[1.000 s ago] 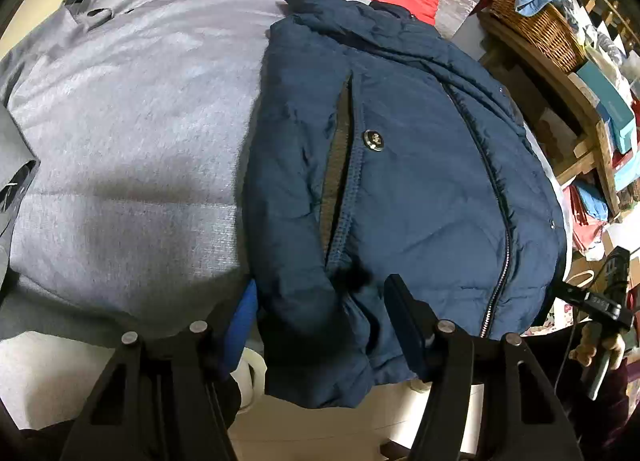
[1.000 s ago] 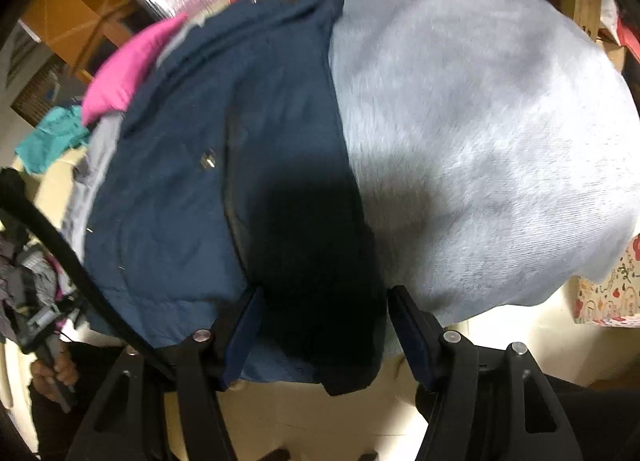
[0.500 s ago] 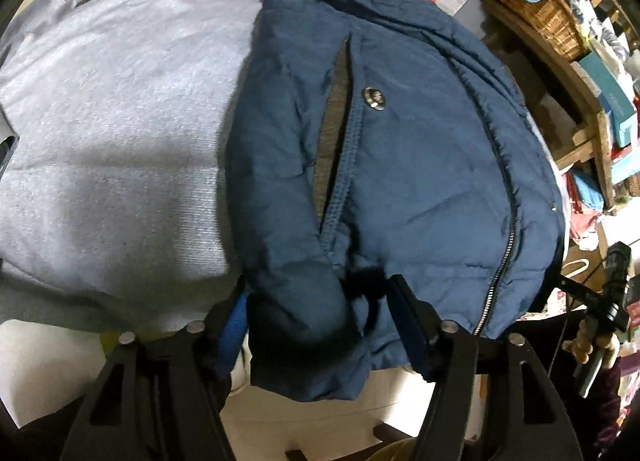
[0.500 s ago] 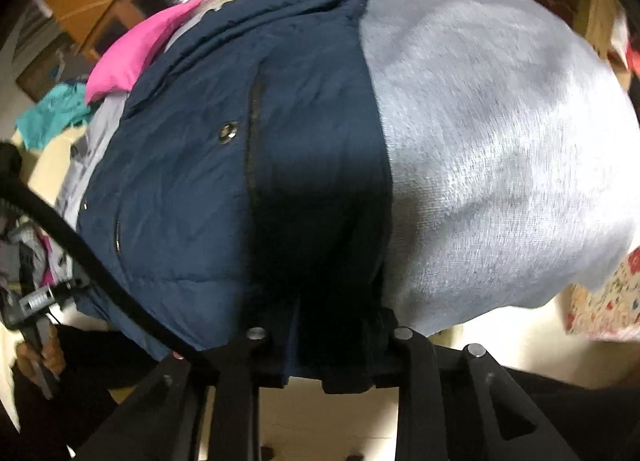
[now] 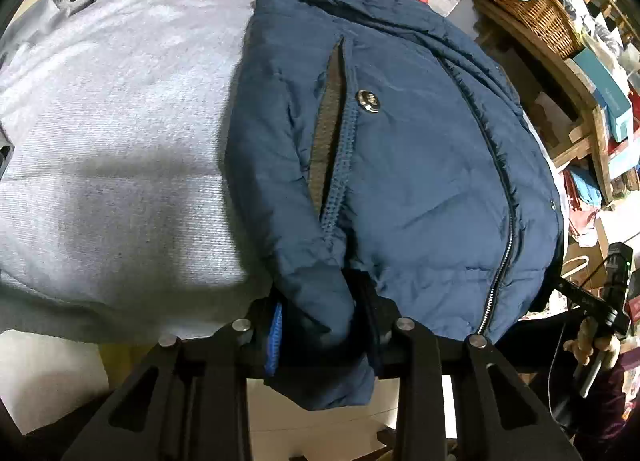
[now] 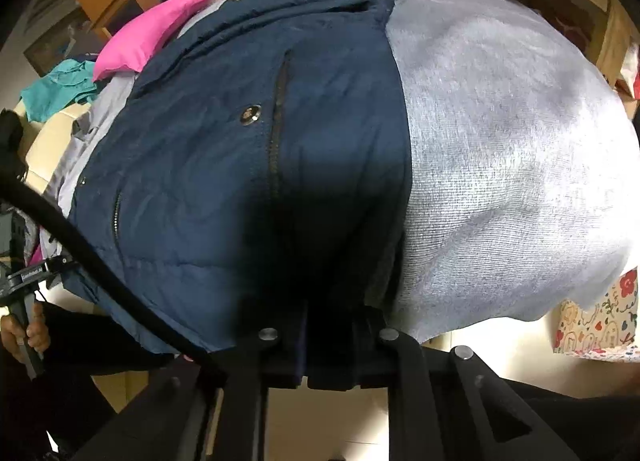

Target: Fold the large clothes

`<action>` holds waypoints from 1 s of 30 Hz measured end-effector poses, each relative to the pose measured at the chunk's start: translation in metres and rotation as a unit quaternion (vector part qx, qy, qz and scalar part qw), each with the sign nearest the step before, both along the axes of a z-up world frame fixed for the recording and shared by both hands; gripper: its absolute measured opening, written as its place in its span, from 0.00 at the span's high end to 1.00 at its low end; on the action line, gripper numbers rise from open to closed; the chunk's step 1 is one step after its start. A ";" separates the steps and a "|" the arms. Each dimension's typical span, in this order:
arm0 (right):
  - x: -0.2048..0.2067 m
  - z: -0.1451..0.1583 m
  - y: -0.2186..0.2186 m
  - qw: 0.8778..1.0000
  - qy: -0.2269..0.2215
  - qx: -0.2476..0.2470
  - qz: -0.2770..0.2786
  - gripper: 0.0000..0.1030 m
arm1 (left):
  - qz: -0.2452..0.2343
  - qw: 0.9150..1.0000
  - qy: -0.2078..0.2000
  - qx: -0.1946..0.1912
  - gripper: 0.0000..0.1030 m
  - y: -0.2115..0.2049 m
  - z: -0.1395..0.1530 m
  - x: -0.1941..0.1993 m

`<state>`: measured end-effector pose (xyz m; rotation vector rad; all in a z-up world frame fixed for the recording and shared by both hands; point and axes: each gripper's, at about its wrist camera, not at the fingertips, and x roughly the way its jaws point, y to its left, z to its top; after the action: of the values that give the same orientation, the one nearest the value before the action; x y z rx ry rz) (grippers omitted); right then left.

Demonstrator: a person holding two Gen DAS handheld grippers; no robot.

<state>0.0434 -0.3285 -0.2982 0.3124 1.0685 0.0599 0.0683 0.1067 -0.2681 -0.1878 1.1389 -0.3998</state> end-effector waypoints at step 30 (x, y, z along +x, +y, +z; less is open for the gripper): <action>0.007 0.001 0.000 0.998 0.066 -0.010 0.007 0.33 | -0.026 0.999 0.036 0.017 0.35 -0.015 -0.007 -0.016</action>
<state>0.0502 -0.3282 -0.2969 0.2939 1.2026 0.0418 0.0518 0.0913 -0.2750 -0.1448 1.2232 -0.4217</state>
